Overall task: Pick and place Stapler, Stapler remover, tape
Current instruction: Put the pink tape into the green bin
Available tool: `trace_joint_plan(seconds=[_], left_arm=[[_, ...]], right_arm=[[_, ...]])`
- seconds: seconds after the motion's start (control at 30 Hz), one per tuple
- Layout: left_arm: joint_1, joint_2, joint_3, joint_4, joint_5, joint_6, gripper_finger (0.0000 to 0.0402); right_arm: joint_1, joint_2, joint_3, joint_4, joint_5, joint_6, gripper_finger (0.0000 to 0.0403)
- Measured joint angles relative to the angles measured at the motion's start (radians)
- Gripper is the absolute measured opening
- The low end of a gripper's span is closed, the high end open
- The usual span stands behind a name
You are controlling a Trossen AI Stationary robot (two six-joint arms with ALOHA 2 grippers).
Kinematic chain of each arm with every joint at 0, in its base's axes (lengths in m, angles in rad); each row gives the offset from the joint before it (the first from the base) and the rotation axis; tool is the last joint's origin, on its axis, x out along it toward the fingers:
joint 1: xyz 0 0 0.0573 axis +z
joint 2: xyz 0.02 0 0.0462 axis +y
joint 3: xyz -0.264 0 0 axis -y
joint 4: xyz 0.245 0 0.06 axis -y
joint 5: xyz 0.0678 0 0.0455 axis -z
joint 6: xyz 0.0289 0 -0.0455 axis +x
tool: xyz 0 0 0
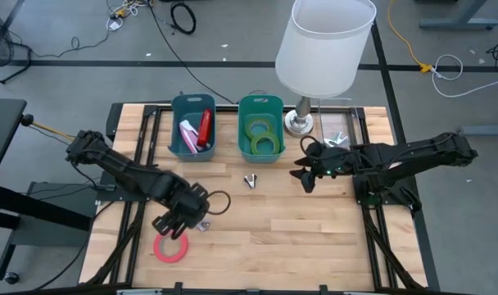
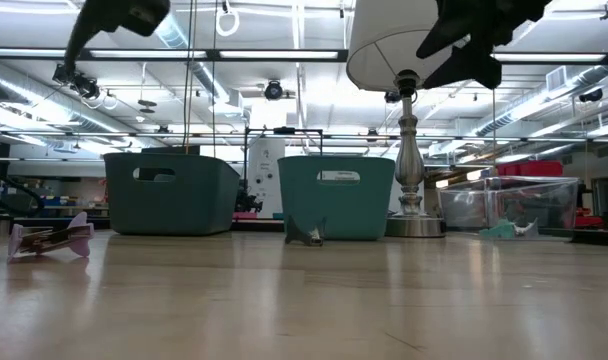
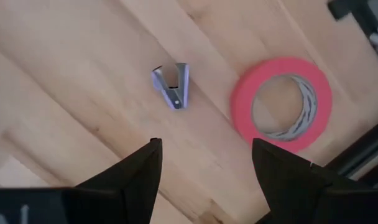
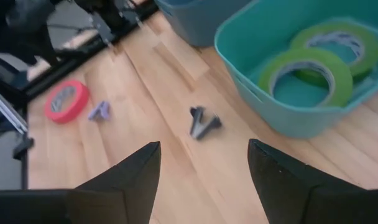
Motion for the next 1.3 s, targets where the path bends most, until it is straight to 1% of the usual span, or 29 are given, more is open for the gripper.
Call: trace_joint_plan(seconds=[0.2,0.3,0.4,0.53,0.63,0.73,0.83,1.0,1.13,1.2,1.3], left_arm=[[-0.068,0.0,0.0,0.0,-0.01,0.087,0.025],[-0.104,0.0,0.0,0.001,-0.01,0.093,0.025],[-0.143,0.0,0.0,0.007,-0.006,0.046,0.025],[-0.194,0.0,0.0,0.033,0.013,-0.054,0.025],[-0.235,0.003,0.0,0.062,0.005,-0.117,0.025],[-0.269,0.014,-0.009,0.1,-0.001,-0.168,0.025],[-0.297,0.028,-0.04,0.137,-0.001,-0.221,0.025],[-0.327,0.038,-0.132,0.185,-0.024,-0.295,0.025],[-0.332,0.038,-0.216,0.204,-0.049,-0.404,0.025],[-0.332,0.038,-0.257,0.213,-0.055,-0.435,0.025],[-0.332,0.038,-0.311,0.276,-0.055,-0.471,0.025]], right_arm=[[0.0,0.0,0.0,0.086,0.003,-0.039,0.0239],[0.0,0.0,0.0,0.115,0.002,-0.072,0.0239],[0.0,0.0,0.0,0.139,0.001,-0.104,0.0239],[0.0,0.0,0.0,0.172,-0.005,-0.141,0.0239],[0.0,0.0,0.0,0.189,-0.033,-0.165,0.0239],[0.001,0.0,0.0,0.19,-0.038,-0.17,0.0239],[0.001,0.0,0.0,0.19,-0.053,-0.183,0.0239],[0.003,0.0,0.0,0.199,-0.053,-0.184,0.0239],[0.003,0.0,0.0,0.203,-0.061,-0.184,0.0239],[0.003,0.0,0.0,0.203,-0.061,-0.184,0.0239],[0.003,0.0,0.0,0.204,-0.061,-0.184,0.0239]])
